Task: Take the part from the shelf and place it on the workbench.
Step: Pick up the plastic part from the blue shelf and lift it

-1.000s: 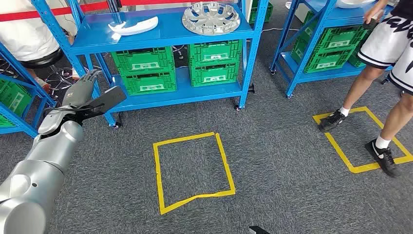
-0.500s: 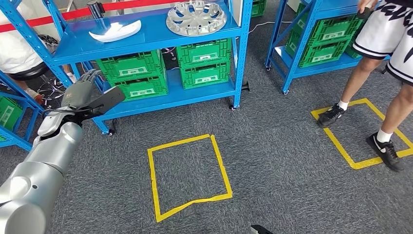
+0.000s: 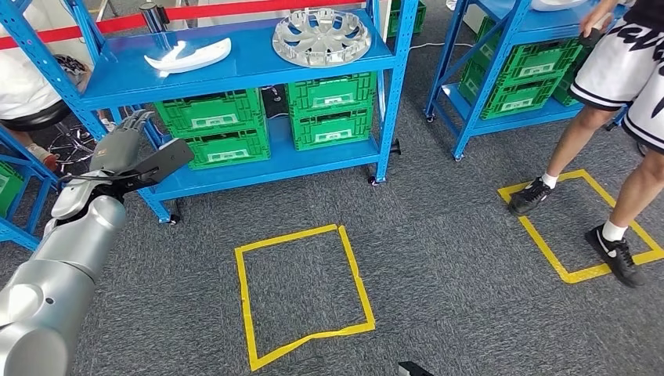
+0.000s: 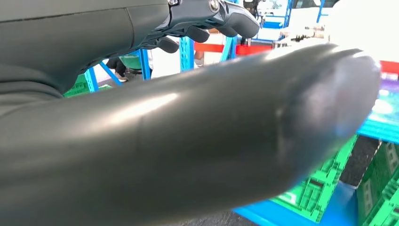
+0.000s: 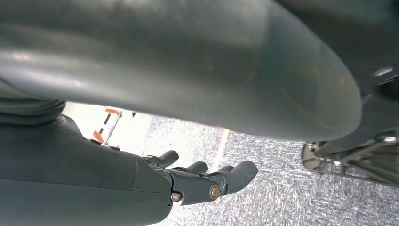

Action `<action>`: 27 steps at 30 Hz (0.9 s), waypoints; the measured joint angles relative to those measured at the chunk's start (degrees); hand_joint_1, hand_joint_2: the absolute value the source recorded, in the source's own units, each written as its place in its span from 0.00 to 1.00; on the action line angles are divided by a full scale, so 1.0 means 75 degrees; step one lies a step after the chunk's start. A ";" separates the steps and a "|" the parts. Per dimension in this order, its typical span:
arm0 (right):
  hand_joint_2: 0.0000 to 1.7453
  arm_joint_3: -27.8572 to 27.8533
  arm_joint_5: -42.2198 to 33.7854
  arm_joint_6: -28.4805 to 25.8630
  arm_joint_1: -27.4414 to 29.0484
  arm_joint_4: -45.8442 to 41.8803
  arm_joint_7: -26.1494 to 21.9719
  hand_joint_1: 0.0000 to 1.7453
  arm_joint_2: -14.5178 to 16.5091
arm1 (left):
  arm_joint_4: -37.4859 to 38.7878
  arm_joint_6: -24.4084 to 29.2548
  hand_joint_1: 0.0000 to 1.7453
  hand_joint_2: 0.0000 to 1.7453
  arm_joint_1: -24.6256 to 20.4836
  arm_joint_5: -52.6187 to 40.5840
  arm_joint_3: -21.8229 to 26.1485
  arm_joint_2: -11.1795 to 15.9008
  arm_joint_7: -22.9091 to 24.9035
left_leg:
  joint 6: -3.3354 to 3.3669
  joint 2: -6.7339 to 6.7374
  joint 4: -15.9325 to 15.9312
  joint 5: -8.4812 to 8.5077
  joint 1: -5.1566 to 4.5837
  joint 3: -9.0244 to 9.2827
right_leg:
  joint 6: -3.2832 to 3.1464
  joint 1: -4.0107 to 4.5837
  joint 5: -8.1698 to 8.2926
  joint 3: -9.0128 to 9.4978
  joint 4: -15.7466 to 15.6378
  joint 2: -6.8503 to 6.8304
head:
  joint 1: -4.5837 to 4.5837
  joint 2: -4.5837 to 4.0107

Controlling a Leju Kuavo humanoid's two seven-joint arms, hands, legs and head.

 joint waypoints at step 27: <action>0.00 -0.0014 0.0057 0.0015 -0.0011 0.0034 0.0016 0.00 -0.0006 | -0.0042 0.0093 0.00 0.00 0.0133 0.0157 -0.0109 0.0212 0.0044 | 0.0005 -0.0048 -0.0017 0.0493 -0.0051 -0.0491 | -0.0110 0.0066 0.0281 0.1272 -0.0641 0.0000 | -0.0052 -0.0002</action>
